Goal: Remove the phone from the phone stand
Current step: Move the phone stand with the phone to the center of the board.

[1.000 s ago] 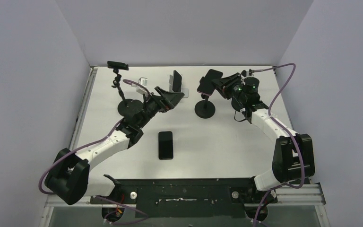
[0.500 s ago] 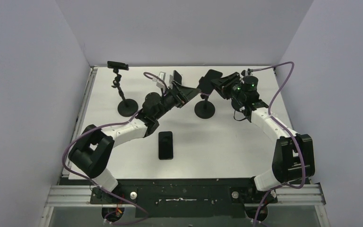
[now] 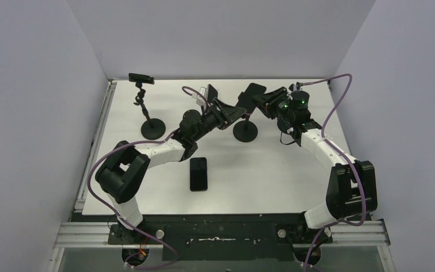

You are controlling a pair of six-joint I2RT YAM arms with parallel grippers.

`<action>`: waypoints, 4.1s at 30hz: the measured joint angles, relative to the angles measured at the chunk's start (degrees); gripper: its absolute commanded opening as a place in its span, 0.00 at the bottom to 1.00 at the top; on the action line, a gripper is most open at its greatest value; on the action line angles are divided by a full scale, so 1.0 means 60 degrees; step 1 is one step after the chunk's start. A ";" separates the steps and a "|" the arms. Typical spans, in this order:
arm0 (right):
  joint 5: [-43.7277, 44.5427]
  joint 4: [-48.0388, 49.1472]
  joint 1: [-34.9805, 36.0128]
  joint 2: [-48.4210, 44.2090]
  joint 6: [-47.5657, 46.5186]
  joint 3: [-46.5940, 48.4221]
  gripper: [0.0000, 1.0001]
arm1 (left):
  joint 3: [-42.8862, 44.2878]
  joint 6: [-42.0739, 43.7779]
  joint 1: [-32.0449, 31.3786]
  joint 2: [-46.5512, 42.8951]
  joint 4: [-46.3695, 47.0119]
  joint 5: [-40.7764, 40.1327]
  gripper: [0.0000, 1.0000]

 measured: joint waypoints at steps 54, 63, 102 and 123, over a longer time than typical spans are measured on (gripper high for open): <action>0.0178 -0.3508 -0.0029 -0.2747 -0.2229 0.0397 0.97 | 0.0492 -0.0481 -0.0124 0.0688 -0.0106 -0.0255 0.00; 0.2014 -0.5650 0.0838 -0.4790 -0.6320 0.1118 0.96 | 0.0157 -0.0146 0.0754 -0.0703 -0.2233 0.2914 0.00; -0.2018 -0.7388 0.2167 -0.6306 -0.9395 0.0987 0.85 | -0.0051 0.5162 0.0284 -0.2514 -0.5544 0.8404 0.00; -0.1555 -0.7100 0.2171 -0.6196 -0.9300 0.0579 0.89 | 0.1027 0.4732 0.0397 -0.1752 -0.6918 0.7967 0.00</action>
